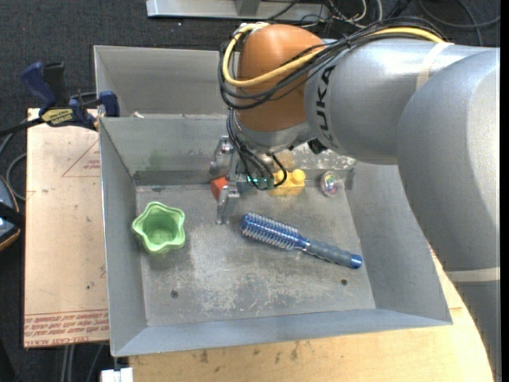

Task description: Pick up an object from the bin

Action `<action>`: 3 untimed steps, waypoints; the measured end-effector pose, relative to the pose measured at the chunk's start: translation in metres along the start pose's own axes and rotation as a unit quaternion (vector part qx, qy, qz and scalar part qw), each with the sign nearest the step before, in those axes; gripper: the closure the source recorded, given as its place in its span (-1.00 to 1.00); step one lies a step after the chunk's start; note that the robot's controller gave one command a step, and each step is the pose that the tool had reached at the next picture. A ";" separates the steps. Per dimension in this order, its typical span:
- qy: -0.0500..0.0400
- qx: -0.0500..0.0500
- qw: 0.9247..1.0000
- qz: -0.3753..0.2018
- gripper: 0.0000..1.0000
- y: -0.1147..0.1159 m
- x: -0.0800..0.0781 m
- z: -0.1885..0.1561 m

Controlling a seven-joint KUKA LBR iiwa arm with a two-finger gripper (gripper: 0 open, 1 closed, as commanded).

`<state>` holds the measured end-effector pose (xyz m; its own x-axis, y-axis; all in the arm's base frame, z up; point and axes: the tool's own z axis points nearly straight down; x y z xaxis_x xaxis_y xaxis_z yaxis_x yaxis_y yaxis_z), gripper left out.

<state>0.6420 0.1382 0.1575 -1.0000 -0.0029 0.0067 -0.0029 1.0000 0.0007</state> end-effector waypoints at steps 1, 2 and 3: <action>-0.001 0.000 0.993 -0.122 -1.00 0.078 0.026 0.074; -0.003 0.007 0.977 -0.215 -1.00 0.087 0.022 0.079; -0.002 0.012 0.977 -0.214 1.00 0.082 0.019 0.076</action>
Offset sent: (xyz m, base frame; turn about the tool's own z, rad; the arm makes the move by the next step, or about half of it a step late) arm -0.0242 0.0742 -0.0707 -0.2416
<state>0.6220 0.2204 0.0814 -0.9070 -0.4212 0.0077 -0.4212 0.9067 -0.0215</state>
